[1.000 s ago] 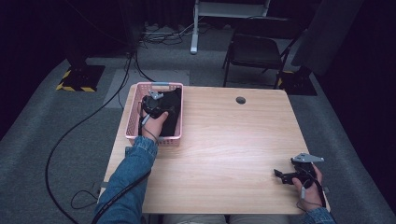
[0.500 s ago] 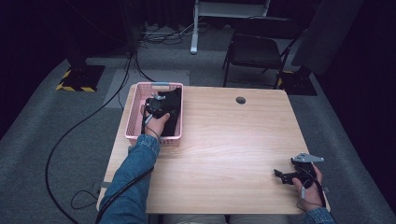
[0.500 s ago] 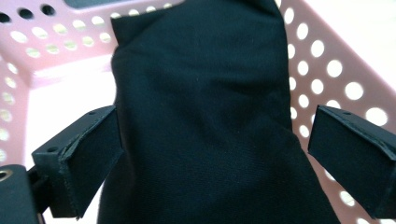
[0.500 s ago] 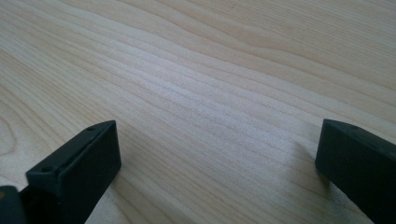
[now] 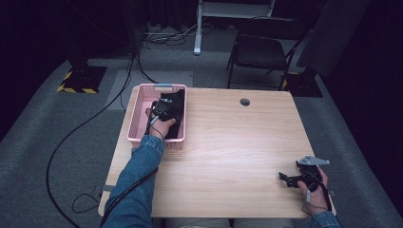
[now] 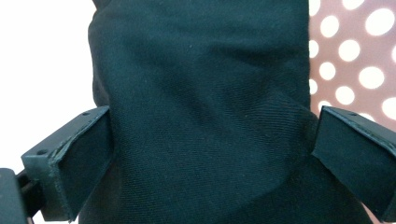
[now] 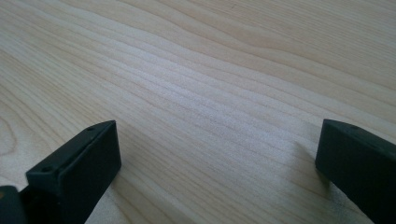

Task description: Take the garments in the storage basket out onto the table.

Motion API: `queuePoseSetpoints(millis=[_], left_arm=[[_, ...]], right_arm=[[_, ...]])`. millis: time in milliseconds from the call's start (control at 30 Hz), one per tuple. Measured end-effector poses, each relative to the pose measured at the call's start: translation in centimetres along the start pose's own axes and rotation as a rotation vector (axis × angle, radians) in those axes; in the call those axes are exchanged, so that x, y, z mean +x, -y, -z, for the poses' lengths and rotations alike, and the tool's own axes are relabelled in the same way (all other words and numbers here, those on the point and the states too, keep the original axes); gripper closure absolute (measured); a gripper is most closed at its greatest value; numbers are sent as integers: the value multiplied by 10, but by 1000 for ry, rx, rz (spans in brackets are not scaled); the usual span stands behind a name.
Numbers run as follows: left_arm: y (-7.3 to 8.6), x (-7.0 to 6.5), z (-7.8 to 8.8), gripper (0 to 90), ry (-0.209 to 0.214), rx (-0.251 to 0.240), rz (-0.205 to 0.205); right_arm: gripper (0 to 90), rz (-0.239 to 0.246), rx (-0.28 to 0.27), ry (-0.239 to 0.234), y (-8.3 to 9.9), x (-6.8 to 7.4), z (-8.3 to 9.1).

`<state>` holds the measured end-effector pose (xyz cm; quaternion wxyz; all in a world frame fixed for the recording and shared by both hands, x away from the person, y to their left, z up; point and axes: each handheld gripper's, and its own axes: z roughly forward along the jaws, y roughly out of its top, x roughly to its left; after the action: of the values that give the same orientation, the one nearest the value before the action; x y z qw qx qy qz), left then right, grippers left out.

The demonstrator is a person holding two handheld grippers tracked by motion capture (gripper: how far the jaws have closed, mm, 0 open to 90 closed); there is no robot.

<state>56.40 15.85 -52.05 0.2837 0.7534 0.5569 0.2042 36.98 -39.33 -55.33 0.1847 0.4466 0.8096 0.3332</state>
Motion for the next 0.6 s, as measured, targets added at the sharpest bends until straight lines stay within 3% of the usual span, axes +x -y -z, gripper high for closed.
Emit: queuePoseSetpoints(millis=[600], left_arm=[[3,4,-12,0,40,12,59]], right_arm=[[0,0,0,0,0,0,0]])
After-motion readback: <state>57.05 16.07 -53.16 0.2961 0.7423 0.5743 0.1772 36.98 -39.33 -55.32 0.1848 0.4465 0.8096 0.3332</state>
